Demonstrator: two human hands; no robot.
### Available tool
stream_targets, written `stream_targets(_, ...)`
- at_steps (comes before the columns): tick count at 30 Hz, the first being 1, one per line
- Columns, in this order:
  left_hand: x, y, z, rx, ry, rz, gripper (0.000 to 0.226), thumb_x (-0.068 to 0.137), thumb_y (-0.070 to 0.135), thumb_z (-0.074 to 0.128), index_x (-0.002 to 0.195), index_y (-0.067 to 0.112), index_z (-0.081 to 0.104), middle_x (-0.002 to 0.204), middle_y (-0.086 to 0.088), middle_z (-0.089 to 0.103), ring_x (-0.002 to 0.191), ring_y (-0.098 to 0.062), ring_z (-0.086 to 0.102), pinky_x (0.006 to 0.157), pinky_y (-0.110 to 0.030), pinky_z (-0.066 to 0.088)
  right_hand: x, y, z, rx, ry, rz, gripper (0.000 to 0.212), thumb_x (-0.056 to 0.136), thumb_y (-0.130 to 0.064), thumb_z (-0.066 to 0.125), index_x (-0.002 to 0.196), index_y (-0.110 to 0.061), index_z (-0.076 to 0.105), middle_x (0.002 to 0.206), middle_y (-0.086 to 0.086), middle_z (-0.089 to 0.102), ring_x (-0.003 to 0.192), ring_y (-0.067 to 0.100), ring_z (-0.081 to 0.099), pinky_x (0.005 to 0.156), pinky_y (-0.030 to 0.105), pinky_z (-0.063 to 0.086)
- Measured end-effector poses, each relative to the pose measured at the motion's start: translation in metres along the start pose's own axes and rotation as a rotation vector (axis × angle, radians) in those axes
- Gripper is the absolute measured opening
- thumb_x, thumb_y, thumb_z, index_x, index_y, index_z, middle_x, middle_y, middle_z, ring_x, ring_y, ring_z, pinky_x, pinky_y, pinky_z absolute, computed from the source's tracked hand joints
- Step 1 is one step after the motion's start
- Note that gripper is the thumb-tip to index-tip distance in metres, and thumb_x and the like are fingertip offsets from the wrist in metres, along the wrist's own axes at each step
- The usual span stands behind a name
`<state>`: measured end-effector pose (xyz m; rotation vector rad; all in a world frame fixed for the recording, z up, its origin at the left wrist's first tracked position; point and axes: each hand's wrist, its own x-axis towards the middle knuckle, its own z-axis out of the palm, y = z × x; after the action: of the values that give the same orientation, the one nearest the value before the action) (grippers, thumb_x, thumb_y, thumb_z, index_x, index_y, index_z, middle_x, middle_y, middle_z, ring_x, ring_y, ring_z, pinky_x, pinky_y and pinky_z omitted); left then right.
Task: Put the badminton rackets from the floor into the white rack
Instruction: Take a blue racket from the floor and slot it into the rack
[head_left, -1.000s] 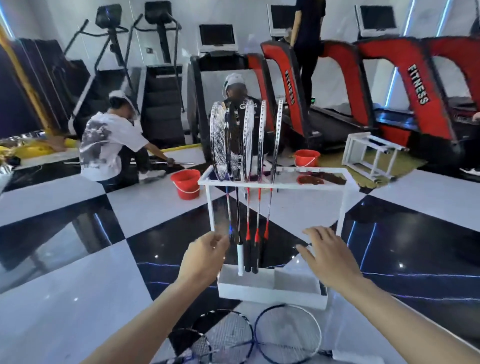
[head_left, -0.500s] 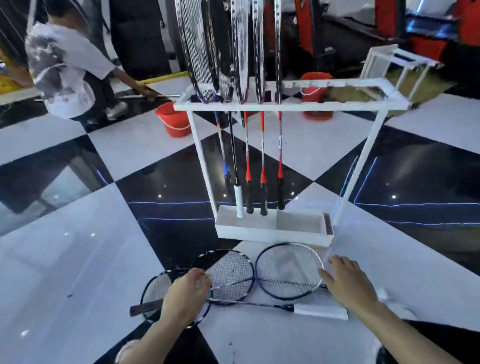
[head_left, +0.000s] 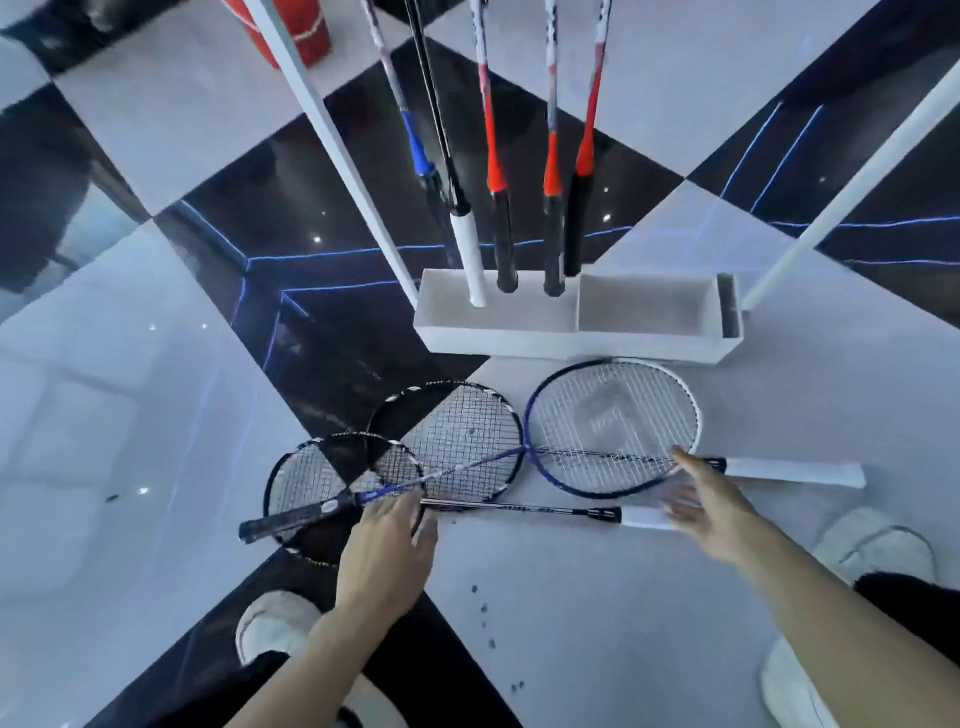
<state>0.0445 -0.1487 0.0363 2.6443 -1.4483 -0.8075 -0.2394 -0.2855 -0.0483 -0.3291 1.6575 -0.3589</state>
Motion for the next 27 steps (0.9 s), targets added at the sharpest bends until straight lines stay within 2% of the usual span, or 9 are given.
stream_targets(4,0.016,-0.010,0.008,-0.003,-0.036,-0.023,0.047,0.094,0.036,0.046,0.137,0.019,0.043,0.131,-0.005,0.056,0.128,-0.022,0.043,0.099,-0.034,0.039,0.030,0.000,0.006,0.111,0.038,0.080,0.038,0.080,-0.041,0.065,0.089,-0.008,0.050,0.085,0.011,0.053,0.072,0.023,0.052,0.097,0.041,0.044)
stream_targets(6,0.022,-0.015,0.014,-0.029,-0.052,-0.044,0.047,0.093,0.036,0.046,0.137,0.020,0.042,0.132,-0.005,0.057,0.128,-0.022,0.043,0.098,-0.035,0.040,0.039,0.001,0.011,0.136,0.034,0.095,0.032,0.081,-0.038,0.065,0.087,-0.009,0.051,0.107,0.016,0.058,0.081,0.026,0.057,0.090,0.039,0.047)
stream_targets(9,0.025,-0.018,0.020,-0.062,-0.071,-0.075,0.045,0.092,0.035,0.048,0.135,0.022,0.044,0.129,-0.003,0.058,0.126,-0.021,0.044,0.095,-0.037,0.043,0.048,0.005,0.019,0.202,0.001,0.080,0.043,0.086,-0.028,0.061,0.121,-0.007,0.047,0.137,0.017,0.045,0.117,0.032,0.052,0.091,0.038,0.046)
stream_targets(12,0.023,-0.019,0.022,-0.133,-0.059,-0.089,0.042,0.090,0.032,0.051,0.131,0.021,0.049,0.130,-0.001,0.058,0.123,-0.021,0.048,0.095,-0.036,0.044,0.048,0.010,0.027,0.231,-0.028,0.075,0.030,0.091,-0.012,0.053,0.120,-0.006,0.045,0.139,0.019,0.043,0.124,0.036,0.046,0.098,0.043,0.043)
stream_targets(14,0.022,-0.016,0.021,-0.153,-0.042,-0.080,0.042,0.090,0.032,0.052,0.131,0.020,0.050,0.132,0.001,0.058,0.125,-0.020,0.048,0.097,-0.034,0.041,0.044,0.011,0.028,0.249,-0.008,0.061,0.020,0.092,-0.007,0.050,0.111,-0.001,0.050,0.133,0.021,0.047,0.114,0.035,0.052,0.101,0.045,0.041)
stream_targets(17,0.020,-0.011,0.014,-0.181,-0.015,-0.061,0.041,0.090,0.032,0.051,0.129,0.020,0.051,0.129,0.002,0.059,0.123,-0.019,0.049,0.096,-0.033,0.040,0.028,0.011,0.027,0.296,-0.032,0.026,0.008,0.093,-0.005,0.048,0.085,-0.007,0.051,0.116,0.018,0.054,0.081,0.025,0.061,0.088,0.039,0.049)
stream_targets(20,0.017,-0.002,0.003,-0.230,0.003,-0.051,0.040,0.091,0.032,0.051,0.129,0.020,0.051,0.127,-0.002,0.061,0.120,-0.022,0.052,0.094,-0.034,0.043,0.011,0.016,0.022,0.315,-0.060,-0.036,0.004,0.092,-0.005,0.049,0.090,-0.006,0.053,0.095,0.013,0.062,0.060,0.018,0.068,0.053,0.026,0.057)
stream_targets(22,0.012,0.007,-0.006,-0.254,0.029,-0.032,0.040,0.091,0.033,0.051,0.128,0.019,0.052,0.126,-0.004,0.062,0.120,-0.023,0.053,0.096,-0.036,0.044,-0.008,0.016,0.019,0.332,-0.075,-0.092,0.006,0.092,-0.005,0.050,0.088,-0.007,0.053,0.090,0.011,0.062,0.067,0.018,0.066,0.048,0.025,0.056)
stream_targets(27,-0.010,0.032,-0.035,-0.324,0.110,0.033,0.038,0.091,0.034,0.051,0.127,0.021,0.053,0.126,-0.003,0.062,0.118,-0.023,0.054,0.094,-0.035,0.043,-0.060,0.011,0.014,0.369,-0.104,-0.257,0.011,0.091,-0.002,0.050,0.084,-0.010,0.053,0.091,0.011,0.063,0.080,0.023,0.063,0.056,0.030,0.059)
